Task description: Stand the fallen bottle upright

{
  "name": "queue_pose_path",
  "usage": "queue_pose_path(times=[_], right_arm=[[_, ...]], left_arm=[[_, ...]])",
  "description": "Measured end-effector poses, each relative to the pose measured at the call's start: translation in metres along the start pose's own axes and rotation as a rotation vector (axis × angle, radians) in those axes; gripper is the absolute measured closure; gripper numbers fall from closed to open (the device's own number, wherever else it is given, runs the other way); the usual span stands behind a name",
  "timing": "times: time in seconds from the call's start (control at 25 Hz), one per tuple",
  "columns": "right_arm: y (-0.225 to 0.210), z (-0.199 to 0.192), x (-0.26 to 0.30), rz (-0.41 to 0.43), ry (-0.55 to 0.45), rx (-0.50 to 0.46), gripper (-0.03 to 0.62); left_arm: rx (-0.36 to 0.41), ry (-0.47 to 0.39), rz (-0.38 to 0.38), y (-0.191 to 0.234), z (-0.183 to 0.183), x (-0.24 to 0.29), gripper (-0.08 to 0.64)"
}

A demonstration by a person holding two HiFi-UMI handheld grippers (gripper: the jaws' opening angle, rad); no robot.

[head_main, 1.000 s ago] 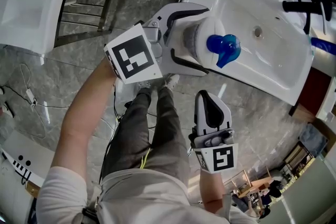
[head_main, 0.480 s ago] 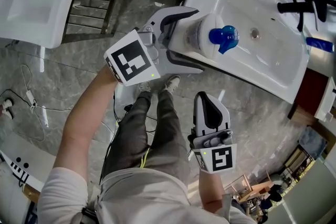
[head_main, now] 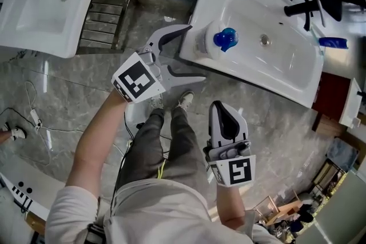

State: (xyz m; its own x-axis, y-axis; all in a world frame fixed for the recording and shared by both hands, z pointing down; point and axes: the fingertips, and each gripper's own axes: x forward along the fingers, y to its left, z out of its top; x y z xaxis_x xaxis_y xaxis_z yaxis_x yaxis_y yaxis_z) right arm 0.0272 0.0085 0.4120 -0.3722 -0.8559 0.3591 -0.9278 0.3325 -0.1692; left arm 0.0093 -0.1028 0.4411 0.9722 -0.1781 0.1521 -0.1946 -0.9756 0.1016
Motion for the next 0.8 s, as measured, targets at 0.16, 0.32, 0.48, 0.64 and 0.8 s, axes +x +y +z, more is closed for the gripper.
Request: queue_pose_path(times=[0.16,0.32,0.48,0.64,0.8], right_arm=[[0.002,0.021,-0.010,-0.007,-0.026,-0.022,0.554],[0.002,0.042,-0.029,-0.021,-0.045,-0.046,0.554],[0.002,0.060,-0.049,-0.030,-0.063,-0.063,0.554],[0.000,0.079,-0.063,-0.034,-0.089,-0.081,0.554],[-0.002,0.098,-0.072,-0.031,-0.120,-0.099,0.554]], left_arm=[[-0.009,0.014,0.036,-0.005,0.008,-0.003,0.030],[-0.021,0.024,0.084,-0.013,0.019,-0.010,0.110],[-0.035,0.047,0.212,-0.012,0.028,-0.024,0.382],[-0.018,0.071,0.303,-0.013,0.044,-0.035,0.526],[0.027,0.064,0.356,-0.020,0.072,-0.042,0.541]])
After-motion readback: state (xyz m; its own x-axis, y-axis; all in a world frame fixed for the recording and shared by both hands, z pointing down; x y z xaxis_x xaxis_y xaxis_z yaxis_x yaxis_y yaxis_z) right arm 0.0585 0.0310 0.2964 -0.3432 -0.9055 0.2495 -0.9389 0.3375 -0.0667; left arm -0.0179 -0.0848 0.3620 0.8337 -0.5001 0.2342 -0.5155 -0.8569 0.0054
